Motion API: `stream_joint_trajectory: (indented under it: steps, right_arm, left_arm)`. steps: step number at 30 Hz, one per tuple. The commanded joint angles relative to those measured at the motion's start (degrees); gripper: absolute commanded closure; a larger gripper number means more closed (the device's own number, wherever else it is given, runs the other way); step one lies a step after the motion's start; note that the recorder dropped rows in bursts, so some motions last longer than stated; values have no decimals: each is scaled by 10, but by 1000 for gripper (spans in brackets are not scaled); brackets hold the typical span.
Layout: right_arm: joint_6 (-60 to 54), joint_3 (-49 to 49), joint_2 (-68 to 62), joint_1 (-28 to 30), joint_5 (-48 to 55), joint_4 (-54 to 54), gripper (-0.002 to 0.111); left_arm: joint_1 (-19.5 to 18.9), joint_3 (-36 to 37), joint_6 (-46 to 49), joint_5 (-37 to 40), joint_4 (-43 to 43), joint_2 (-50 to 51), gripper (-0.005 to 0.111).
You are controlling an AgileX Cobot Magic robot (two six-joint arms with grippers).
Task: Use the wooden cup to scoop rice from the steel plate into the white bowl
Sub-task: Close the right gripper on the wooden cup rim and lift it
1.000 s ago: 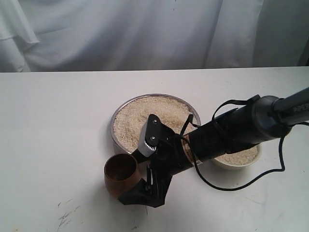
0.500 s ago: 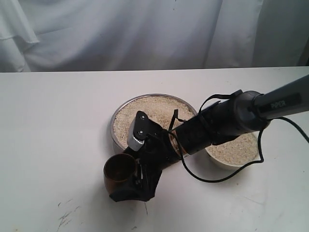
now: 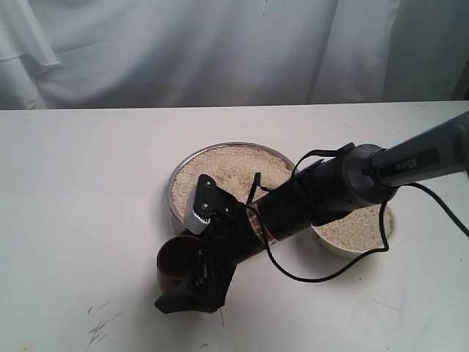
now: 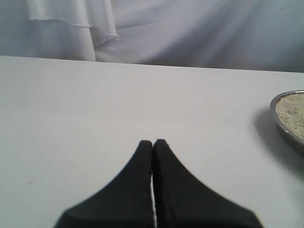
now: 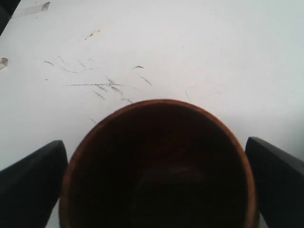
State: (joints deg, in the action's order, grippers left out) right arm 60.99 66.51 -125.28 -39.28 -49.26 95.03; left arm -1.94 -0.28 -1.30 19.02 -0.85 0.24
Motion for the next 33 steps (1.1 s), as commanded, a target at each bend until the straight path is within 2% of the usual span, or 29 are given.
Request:
stream_joint_trajectory:
  steps: [1, 9, 33]
  right_arm:
    - [29, 1, -6, -6, 56, 16, 17]
    - [94, 1, 4, -6, 86, 49, 17]
    - [85, -27, 8, -7, 154, 49, 18]
  left_arm:
    - [-1, 3, 0, -8, -1, -2, 107]
    - [-1, 3, 0, -8, -1, -2, 107]
    - [-1, 3, 0, -8, -1, -2, 107]
